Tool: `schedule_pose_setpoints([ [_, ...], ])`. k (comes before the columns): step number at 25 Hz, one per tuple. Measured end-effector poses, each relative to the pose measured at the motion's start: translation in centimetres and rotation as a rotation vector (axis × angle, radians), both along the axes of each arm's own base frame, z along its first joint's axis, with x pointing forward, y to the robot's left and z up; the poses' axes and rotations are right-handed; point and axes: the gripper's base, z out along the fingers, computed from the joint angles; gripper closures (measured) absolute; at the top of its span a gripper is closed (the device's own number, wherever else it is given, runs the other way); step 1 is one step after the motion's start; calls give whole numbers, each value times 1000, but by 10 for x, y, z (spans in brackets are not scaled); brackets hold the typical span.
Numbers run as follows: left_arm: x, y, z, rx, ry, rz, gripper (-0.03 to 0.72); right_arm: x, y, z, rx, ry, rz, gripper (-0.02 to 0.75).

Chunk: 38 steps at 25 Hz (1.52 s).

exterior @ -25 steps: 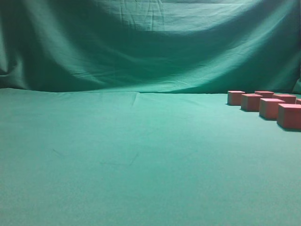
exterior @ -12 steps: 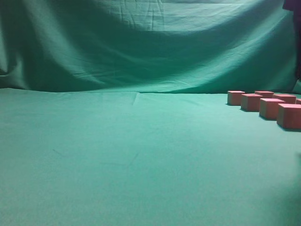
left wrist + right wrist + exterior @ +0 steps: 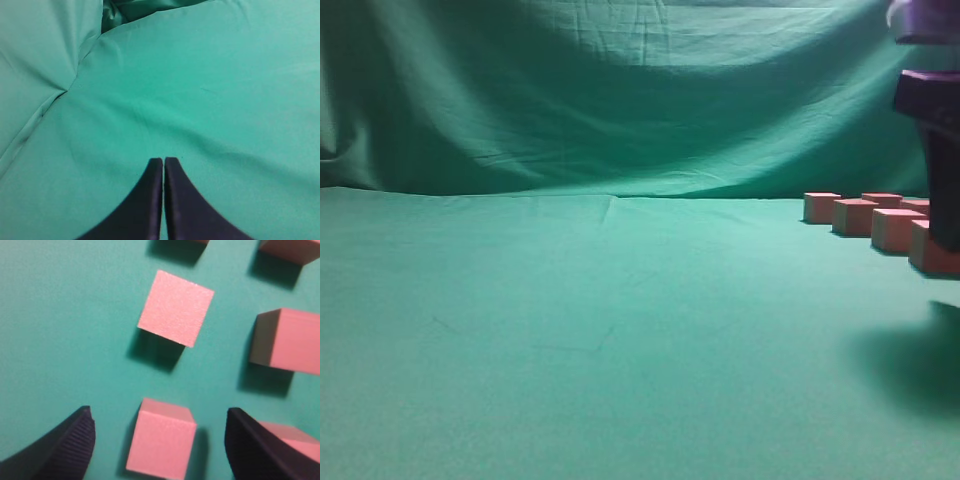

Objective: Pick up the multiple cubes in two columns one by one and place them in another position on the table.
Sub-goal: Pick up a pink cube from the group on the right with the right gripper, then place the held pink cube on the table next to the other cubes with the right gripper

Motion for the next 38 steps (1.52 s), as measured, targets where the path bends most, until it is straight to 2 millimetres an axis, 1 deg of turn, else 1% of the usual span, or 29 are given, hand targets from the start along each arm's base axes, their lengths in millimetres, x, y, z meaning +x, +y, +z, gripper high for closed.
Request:
schedule_pose_setpoints([
  [7,0,0,0,0,0,0,688,6,2,-16,-9,31,2,209],
  [11,0,0,0,0,0,0,688,7,3,-17,-10,33,2,370],
  [13,0,0,0,0,0,0,688,9,3,-14,-12,37,1,475],
  [14,0,0,0,0,0,0,688,10,3,-12,-14,39,0,489],
  [17,0,0,0,0,0,0,688,16,5,-1,-25,58,-3,477],
  [21,0,0,0,0,0,0,688,28,12,26,-26,88,59,477],
  [24,0,0,0,0,0,0,688,37,22,53,27,92,175,477],
  [26,0,0,0,0,0,0,688,44,31,71,77,54,275,477],
  [29,0,0,0,0,0,0,688,56,43,91,120,-12,398,477],
  [31,0,0,0,0,0,0,688,65,51,96,101,-15,470,477],
  [33,0,0,0,0,0,0,688,77,64,94,70,10,531,477],
  [36,0,0,0,0,0,0,688,95,88,83,30,47,602,477],
  [38,0,0,0,0,0,0,688,105,106,71,7,67,645,477],
])
